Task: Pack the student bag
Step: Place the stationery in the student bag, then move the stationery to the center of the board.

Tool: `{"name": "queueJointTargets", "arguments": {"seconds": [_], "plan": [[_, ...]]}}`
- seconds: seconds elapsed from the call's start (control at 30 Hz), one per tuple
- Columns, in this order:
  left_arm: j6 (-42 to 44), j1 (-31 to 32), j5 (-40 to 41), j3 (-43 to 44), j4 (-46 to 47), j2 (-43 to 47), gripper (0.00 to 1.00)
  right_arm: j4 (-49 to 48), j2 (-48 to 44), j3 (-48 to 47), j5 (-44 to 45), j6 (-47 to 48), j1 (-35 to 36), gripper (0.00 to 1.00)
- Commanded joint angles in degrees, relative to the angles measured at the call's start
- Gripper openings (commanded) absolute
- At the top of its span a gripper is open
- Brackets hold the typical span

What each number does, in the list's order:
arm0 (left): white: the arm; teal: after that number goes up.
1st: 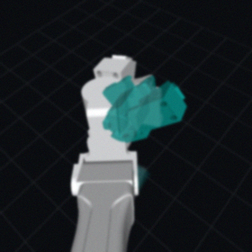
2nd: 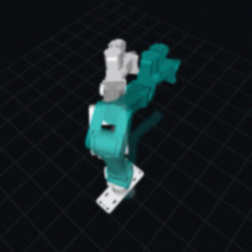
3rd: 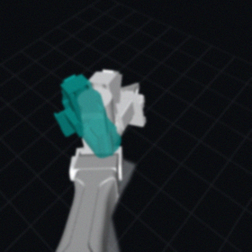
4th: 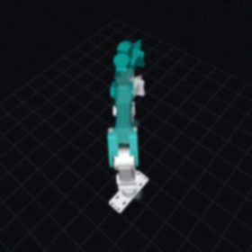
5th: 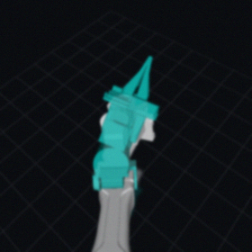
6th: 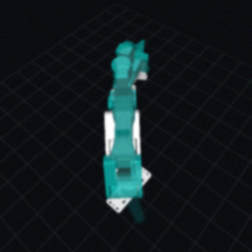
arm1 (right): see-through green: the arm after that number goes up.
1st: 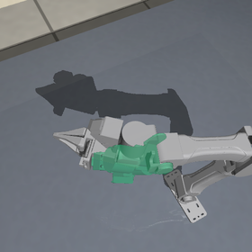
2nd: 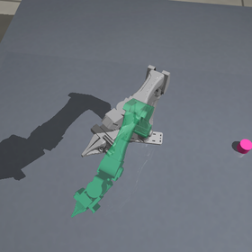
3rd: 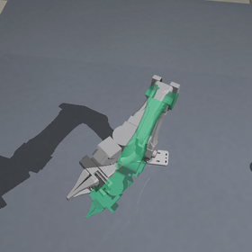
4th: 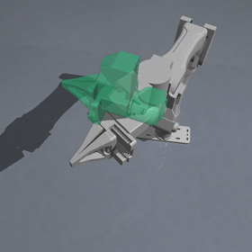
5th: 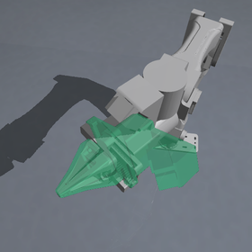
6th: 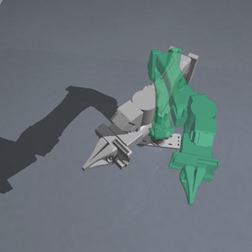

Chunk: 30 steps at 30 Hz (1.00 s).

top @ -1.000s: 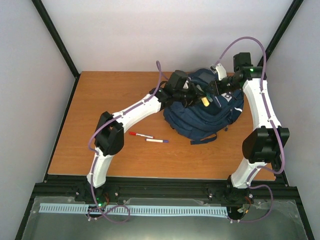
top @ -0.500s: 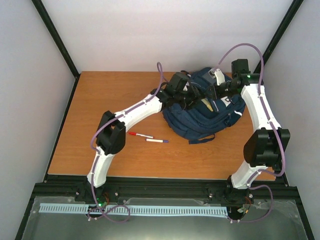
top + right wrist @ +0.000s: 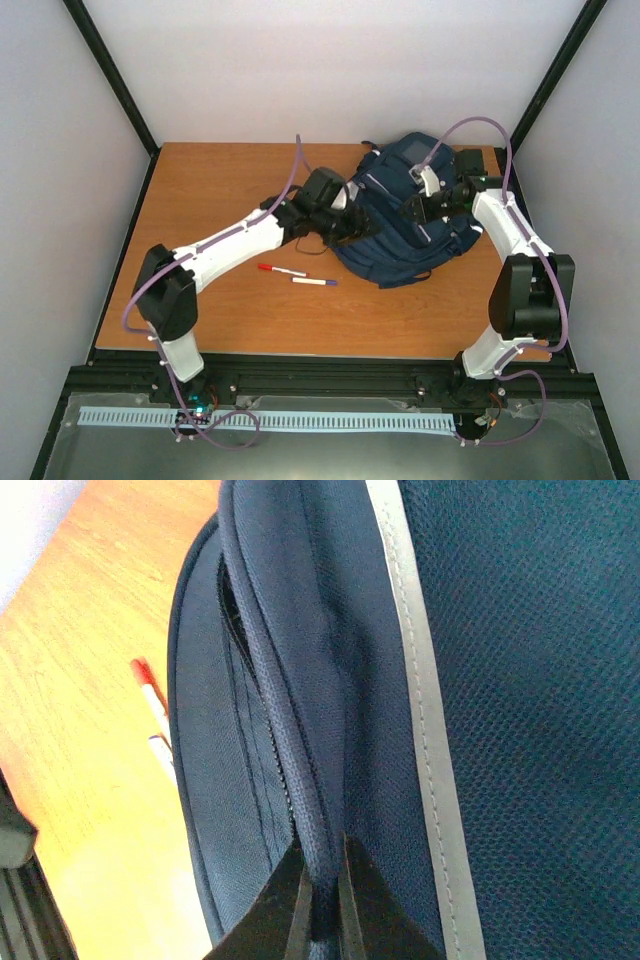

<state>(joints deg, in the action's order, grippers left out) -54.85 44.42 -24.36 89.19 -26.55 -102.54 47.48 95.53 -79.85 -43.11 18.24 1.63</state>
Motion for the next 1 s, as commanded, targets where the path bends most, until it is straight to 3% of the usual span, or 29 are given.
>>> {"name": "queueJointTargets", "arguments": {"seconds": [0.0,0.17,0.37,0.7,0.97], "plan": [[9.2,-0.5,5.8,-11.6,-7.2,6.5,0.57,-5.7,-2.7,6.3,-2.6,1.5,0.0,0.03],[7.8,-0.8,15.3,-24.6,-7.8,12.9,0.57,-7.8,-3.1,10.4,-5.0,3.7,0.0,0.03],[3.4,-0.8,20.8,-28.3,-9.8,12.3,0.57,-5.9,-1.0,9.9,-9.7,6.6,0.0,0.03],[-3.2,-0.8,20.5,-26.2,-9.1,5.3,0.56,-2.8,0.5,8.5,-9.0,9.4,0.0,0.08],[-7.9,-0.8,19.9,-20.4,-11.3,-1.1,0.51,-3.3,0.4,8.4,-7.6,7.3,0.0,0.03]]}}
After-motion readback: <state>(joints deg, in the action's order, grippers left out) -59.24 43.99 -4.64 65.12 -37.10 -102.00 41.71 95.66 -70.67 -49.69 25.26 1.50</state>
